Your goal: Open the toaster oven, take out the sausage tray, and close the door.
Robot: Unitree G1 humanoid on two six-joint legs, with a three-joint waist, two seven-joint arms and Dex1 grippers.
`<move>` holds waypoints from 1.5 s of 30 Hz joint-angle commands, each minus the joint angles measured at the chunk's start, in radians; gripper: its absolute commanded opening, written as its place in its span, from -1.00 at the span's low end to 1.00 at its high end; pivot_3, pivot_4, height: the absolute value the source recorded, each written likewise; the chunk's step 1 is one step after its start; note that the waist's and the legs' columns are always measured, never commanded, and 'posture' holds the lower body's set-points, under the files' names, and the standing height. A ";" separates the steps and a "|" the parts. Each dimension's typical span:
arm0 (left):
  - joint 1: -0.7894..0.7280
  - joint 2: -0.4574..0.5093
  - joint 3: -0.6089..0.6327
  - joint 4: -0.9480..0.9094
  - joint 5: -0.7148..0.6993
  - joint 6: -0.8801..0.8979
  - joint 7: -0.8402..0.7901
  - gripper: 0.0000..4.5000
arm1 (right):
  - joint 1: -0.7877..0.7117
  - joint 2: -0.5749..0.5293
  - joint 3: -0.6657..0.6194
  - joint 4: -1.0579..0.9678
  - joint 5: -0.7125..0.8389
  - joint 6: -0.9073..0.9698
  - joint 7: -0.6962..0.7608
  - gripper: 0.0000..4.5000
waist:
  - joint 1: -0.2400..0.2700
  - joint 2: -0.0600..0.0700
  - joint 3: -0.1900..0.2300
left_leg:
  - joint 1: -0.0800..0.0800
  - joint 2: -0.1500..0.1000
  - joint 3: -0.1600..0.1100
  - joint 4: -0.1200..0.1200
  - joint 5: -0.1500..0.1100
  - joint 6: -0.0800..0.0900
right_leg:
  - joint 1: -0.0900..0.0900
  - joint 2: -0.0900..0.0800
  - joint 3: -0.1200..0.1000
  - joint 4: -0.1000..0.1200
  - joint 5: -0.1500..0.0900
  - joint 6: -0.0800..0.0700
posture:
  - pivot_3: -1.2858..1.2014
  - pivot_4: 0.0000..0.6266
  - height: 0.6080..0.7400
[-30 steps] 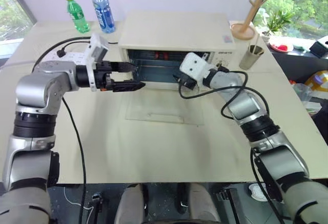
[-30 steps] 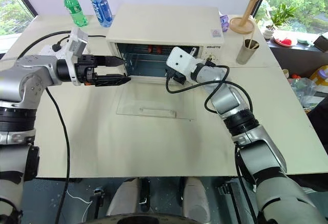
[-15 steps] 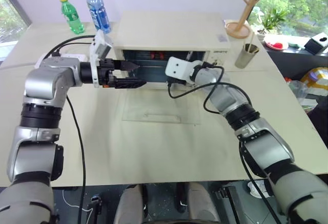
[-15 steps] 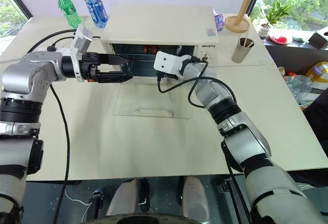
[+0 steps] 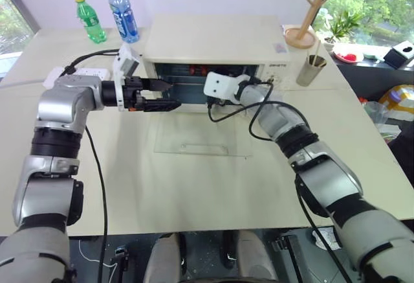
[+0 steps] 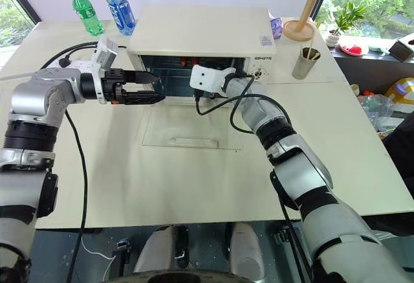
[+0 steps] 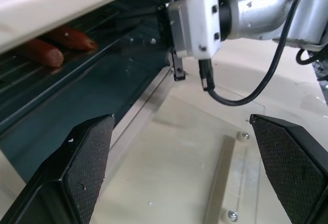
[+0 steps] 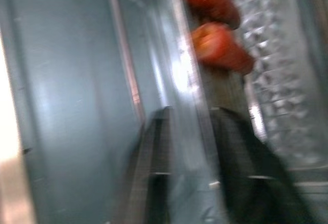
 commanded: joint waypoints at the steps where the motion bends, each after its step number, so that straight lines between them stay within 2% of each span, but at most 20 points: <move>1: -0.034 0.001 0.012 0.004 0.009 -0.025 -0.010 1.00 | -0.014 0.013 -0.009 0.003 -0.001 -0.013 -0.011 -0.73 | -0.001 0.000 0.000 | 0.000 0.000 0.000 0.000 0.000 0.000 | 0.000 0.000 0.000 0.000 0.000 0.000 | 0.03 -0.52 0.73; 6: -0.045 -0.004 0.010 0.023 0.021 -0.033 -0.019 1.00 | -0.011 0.013 -0.010 0.005 -0.005 -0.017 -0.017 -0.73 | -0.001 0.000 0.000 | 0.000 0.000 0.000 0.000 0.000 0.000 | 0.000 0.000 0.000 0.000 0.000 0.000 | 0.03 -0.52 0.73; 8: -0.056 -0.008 0.006 0.054 0.033 -0.050 -0.027 1.00 | -0.007 0.010 -0.011 -0.002 -0.006 -0.020 -0.017 -0.98 | -0.001 0.000 0.000 | 0.000 0.000 0.000 0.000 0.000 0.000 | 0.000 0.000 0.000 0.000 0.000 0.000 | 0.03 -0.52 0.73; 9: -0.064 -0.011 0.004 0.076 0.042 -0.061 -0.030 1.00 | -0.005 0.010 -0.013 -0.008 -0.008 -0.021 -0.015 -0.99 | 0.000 -0.001 -0.001 | 0.000 0.000 0.000 0.000 0.000 0.000 | 0.000 0.000 0.000 0.000 0.000 0.000 | 0.03 -0.52 0.73; 18: -0.140 -0.039 0.001 0.255 0.109 -0.156 -0.054 1.00 | 0.046 -0.012 -0.022 -0.134 -0.023 -0.003 0.023 -0.99 | 0.002 -0.001 -0.001 | 0.000 0.000 0.000 0.000 0.000 0.000 | 0.000 0.000 0.000 0.000 0.000 0.000 | 0.03 -0.52 0.73; 27: -0.170 -0.052 0.011 0.289 0.129 -0.177 -0.079 1.00 | 0.190 -0.069 -0.023 -0.412 -0.056 0.068 0.095 -0.99 | 0.002 -0.001 -0.001 | 0.000 0.000 0.000 0.000 0.000 0.000 | 0.000 0.000 0.000 0.001 0.000 0.000 | 0.03 -0.52 0.73; 37: -0.188 -0.032 0.032 0.304 0.123 -0.151 -0.112 1.00 | 0.270 -0.095 -0.030 -0.515 -0.081 0.098 0.119 -0.99 | 0.004 -0.001 -0.001 | 0.000 0.000 0.000 0.000 -0.001 0.002 | 0.000 0.000 0.000 0.000 0.000 0.000 | 0.03 -0.52 0.73; 45: -0.202 -0.043 0.032 0.332 0.131 -0.173 -0.105 1.00 | 0.367 -0.133 -0.044 -0.684 -0.087 0.114 0.174 -0.99 | 0.007 -0.001 -0.001 | 0.000 0.000 0.000 0.000 -0.001 0.002 | 0.000 0.000 0.000 0.000 0.000 0.000 | 0.03 -0.52 0.73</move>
